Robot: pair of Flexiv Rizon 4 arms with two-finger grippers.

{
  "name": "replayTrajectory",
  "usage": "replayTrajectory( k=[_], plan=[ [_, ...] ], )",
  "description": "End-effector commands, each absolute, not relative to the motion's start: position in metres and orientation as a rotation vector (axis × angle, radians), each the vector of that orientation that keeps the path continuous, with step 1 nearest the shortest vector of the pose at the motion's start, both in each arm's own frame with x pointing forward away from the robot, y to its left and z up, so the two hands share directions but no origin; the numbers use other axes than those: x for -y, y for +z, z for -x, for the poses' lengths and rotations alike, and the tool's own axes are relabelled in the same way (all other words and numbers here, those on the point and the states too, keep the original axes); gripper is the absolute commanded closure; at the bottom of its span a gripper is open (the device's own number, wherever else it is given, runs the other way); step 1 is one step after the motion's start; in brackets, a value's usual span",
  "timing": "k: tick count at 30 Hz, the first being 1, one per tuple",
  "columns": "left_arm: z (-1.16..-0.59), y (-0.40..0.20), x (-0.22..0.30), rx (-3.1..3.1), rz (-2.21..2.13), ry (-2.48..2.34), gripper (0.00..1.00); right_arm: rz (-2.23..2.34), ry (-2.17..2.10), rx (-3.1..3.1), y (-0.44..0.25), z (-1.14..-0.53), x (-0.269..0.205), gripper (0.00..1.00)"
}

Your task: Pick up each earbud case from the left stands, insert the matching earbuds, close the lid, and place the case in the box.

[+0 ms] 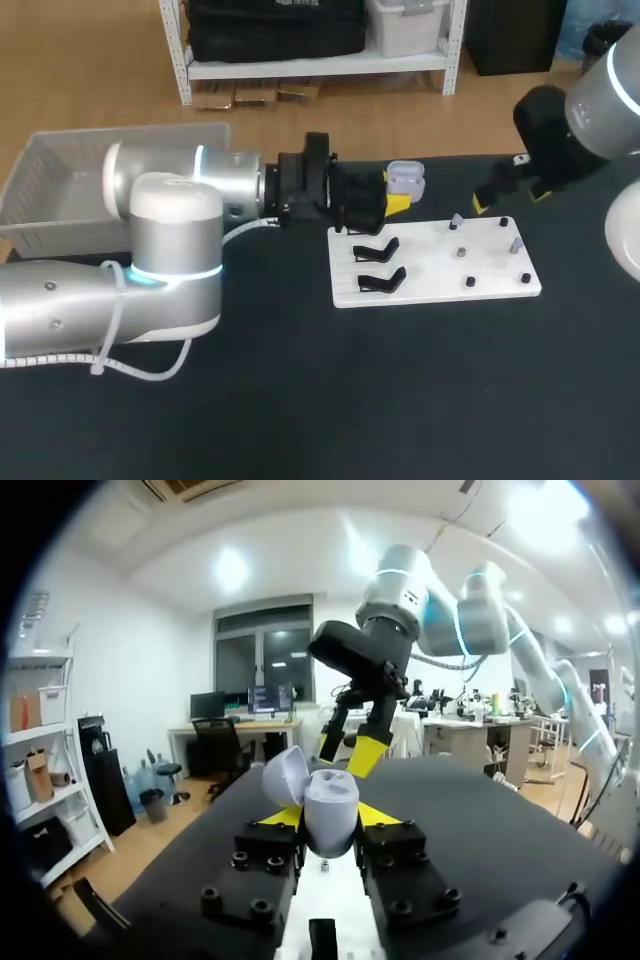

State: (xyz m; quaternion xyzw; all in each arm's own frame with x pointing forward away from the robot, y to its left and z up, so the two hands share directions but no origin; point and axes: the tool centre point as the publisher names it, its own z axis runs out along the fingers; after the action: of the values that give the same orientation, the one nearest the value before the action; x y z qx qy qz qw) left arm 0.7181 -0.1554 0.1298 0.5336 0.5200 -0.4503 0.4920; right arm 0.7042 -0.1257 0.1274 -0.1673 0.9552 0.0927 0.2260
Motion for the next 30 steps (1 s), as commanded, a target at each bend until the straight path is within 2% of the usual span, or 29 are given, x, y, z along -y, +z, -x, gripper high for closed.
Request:
replayTrajectory(
  k=[1,8,27,30],
  plan=[
    [-0.71,0.135,0.154,-1.238,-1.241,-1.107,1.0,0.406,0.06,-2.622,0.129,-0.699,0.124,0.0],
    [-0.71,0.143,0.152,-1.276,-1.196,-1.145,1.0,0.406,0.06,-2.622,0.129,-0.699,0.124,0.0],
    [-0.702,0.145,0.149,-1.305,-1.196,-1.182,1.0,0.348,-0.04,-2.805,0.075,-0.689,0.155,0.0],
    [-0.702,0.145,0.149,-1.305,-1.196,-1.182,1.0,0.365,-0.062,-2.81,0.065,-0.691,0.154,0.1]
  ],
)
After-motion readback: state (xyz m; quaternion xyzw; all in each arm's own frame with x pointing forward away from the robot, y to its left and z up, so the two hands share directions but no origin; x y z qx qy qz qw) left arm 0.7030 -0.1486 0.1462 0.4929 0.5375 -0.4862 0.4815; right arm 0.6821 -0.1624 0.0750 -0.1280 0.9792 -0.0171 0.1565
